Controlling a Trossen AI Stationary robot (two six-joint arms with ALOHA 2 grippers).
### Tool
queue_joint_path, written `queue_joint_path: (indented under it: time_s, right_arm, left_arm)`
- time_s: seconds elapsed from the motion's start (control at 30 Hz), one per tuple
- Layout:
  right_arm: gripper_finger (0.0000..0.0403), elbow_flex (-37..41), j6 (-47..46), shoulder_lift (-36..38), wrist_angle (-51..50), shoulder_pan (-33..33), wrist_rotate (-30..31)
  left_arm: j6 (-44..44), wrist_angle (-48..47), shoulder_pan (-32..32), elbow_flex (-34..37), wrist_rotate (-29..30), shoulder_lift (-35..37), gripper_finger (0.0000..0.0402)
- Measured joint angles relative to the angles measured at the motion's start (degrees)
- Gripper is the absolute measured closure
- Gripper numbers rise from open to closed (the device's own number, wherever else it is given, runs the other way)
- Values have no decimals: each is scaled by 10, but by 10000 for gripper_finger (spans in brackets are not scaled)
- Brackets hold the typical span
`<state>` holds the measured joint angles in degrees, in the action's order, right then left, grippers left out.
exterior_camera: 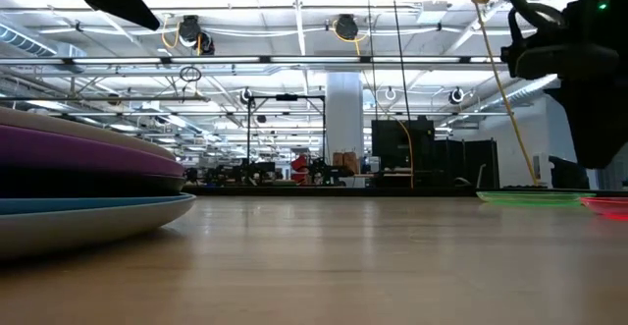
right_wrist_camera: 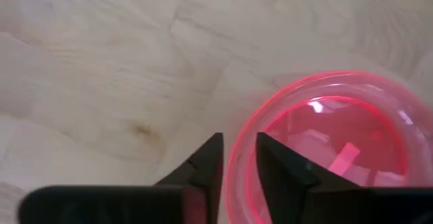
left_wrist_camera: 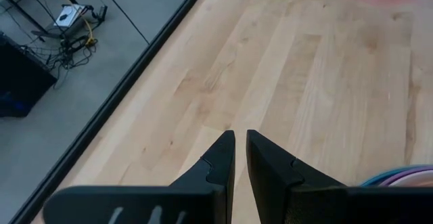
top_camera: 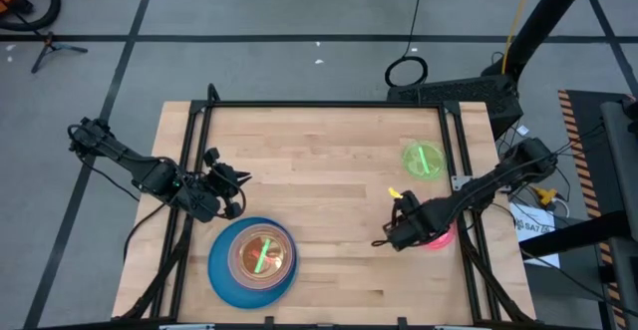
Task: Stack plastic plates
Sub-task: Stack the pink plate on the bottom green plate
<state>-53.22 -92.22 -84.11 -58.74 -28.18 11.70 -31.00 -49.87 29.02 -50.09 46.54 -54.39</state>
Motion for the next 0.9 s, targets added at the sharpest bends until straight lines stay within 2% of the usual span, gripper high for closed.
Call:
queue_joint_path:
  time_s: [0.17,0.3,0.63,0.9]
  right_arm:
    - [275,10,-19,-22,25,0,0]
    - [260,12,-29,-42,33,0,-15]
    - [276,12,-42,-94,36,0,-23]
    - [307,9,-32,-115,44,0,-27]
  left_arm:
    - [0,0,0,0,0,0,355]
    - [0,0,0,0,0,0,355]
    - [2,0,0,0,1,0,355]
    - [4,-1,0,0,1,0,355]
